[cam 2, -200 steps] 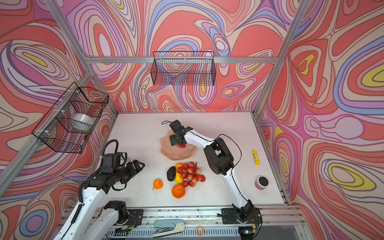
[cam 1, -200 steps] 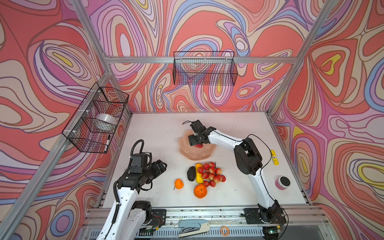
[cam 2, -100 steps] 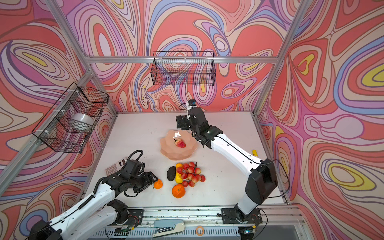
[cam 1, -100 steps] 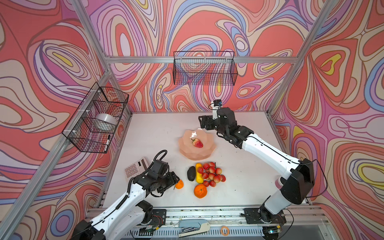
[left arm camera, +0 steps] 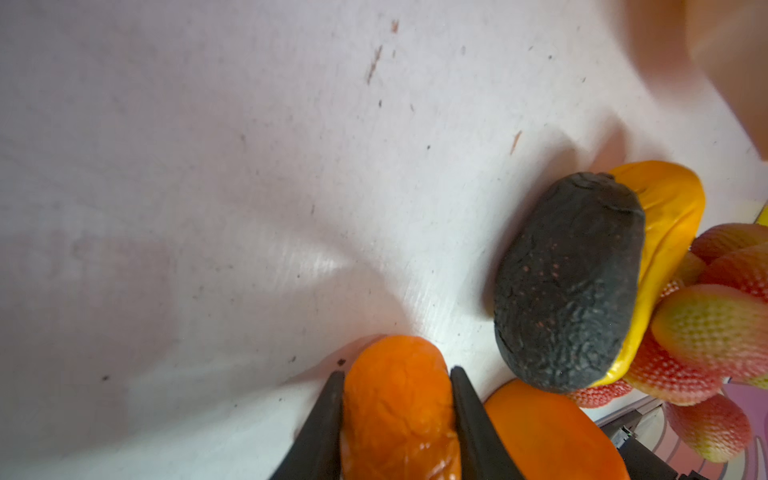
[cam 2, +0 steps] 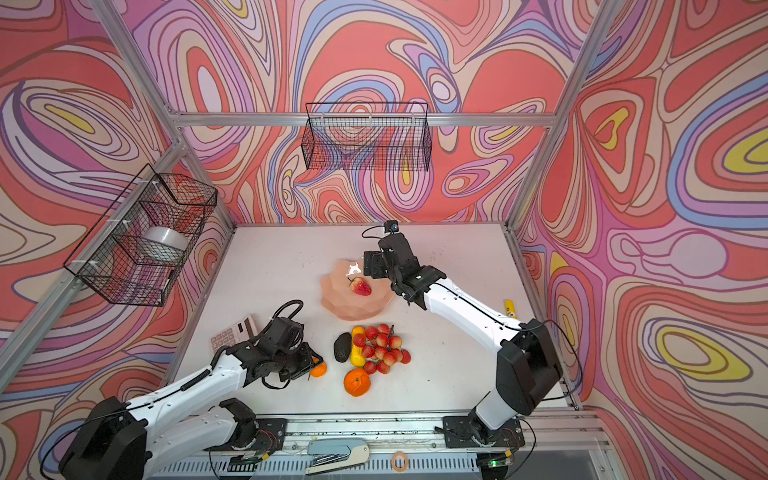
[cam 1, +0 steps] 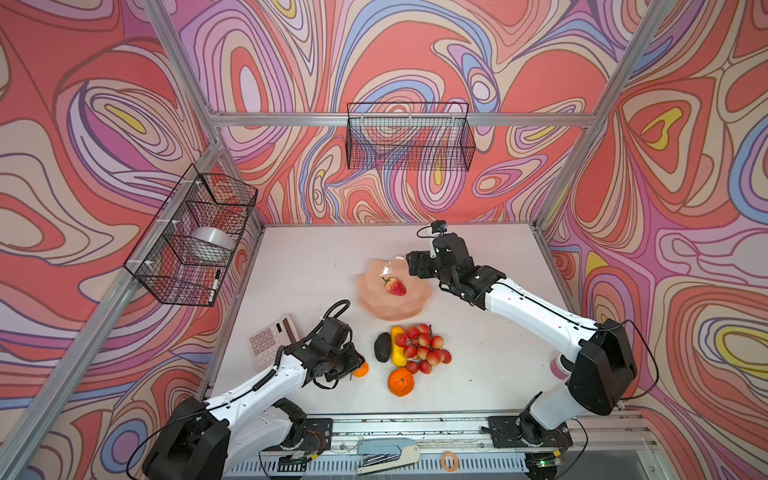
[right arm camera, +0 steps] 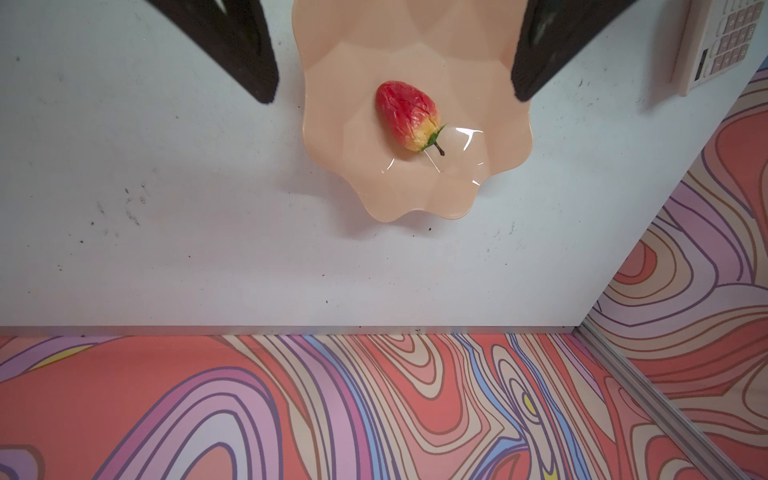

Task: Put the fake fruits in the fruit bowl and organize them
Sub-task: 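Grasp the small tangerine with the left gripper and drop it in the bowl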

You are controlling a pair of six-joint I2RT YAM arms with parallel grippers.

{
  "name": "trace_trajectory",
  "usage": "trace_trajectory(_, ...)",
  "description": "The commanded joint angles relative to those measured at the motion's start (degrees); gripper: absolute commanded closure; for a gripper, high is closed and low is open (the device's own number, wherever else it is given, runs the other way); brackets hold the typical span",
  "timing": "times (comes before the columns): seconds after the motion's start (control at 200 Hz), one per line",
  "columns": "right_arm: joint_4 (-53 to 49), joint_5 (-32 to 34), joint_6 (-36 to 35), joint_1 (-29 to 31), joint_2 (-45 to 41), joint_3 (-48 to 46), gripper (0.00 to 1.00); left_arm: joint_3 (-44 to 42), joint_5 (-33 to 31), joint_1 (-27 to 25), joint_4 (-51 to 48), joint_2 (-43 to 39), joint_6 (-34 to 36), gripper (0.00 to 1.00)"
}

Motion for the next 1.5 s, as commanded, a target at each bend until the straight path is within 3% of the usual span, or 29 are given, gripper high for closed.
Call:
trace_trajectory(0.0,0.40,0.92,0.48,-0.39,-1.88,-1.10,0.07,3.37,-3.39,-0.25,-3.69,-1.05,0.48,0.72)
trace_trajectory(0.125,0.40,1.33,0.71,-0.77,-2.22,-1.63,0.08,12.65,-9.46,-0.28,-13.04,-2.52,6.57,0.73)
trace_trajectory(0.25,-0.09,1.50,1.50,-1.52,-4.02,-2.69,0.07,24.99,-16.98,-0.25,-21.79,1.84,16.38,0.73)
trace_trajectory(0.451,-1.33,-0.40,5.47,-3.58,-11.65,-6.63,0.07,46.57,-23.50,-0.23,-28.42,19.71,33.29,0.73)
trace_trajectory(0.661,-5.18,-0.57,9.34,-4.02,-20.93,-11.55,0.08,60.23,-26.41,-0.25,-27.03,37.35,42.40,0.72)
trace_trajectory(0.876,-9.78,1.38,12.96,-4.12,-27.78,-17.16,0.09,71.35,-29.29,-0.34,-29.42,50.91,45.18,0.72)
trace_trajectory(1.111,-11.47,1.94,13.81,-4.13,-29.50,-18.68,0.09,76.46,-34.05,-2.02,-29.00,59.02,45.47,0.71)
trace_trajectory(1.352,-11.77,2.23,13.45,-4.13,-29.90,-19.05,0.09,79.89,-34.16,-3.05,-29.29,65.06,43.83,0.60)
trace_trajectory(1.492,-12.25,2.74,13.26,-4.13,-29.99,-19.13,0.09,80.15,-32.97,-3.32,-29.32,65.44,42.75,0.45)
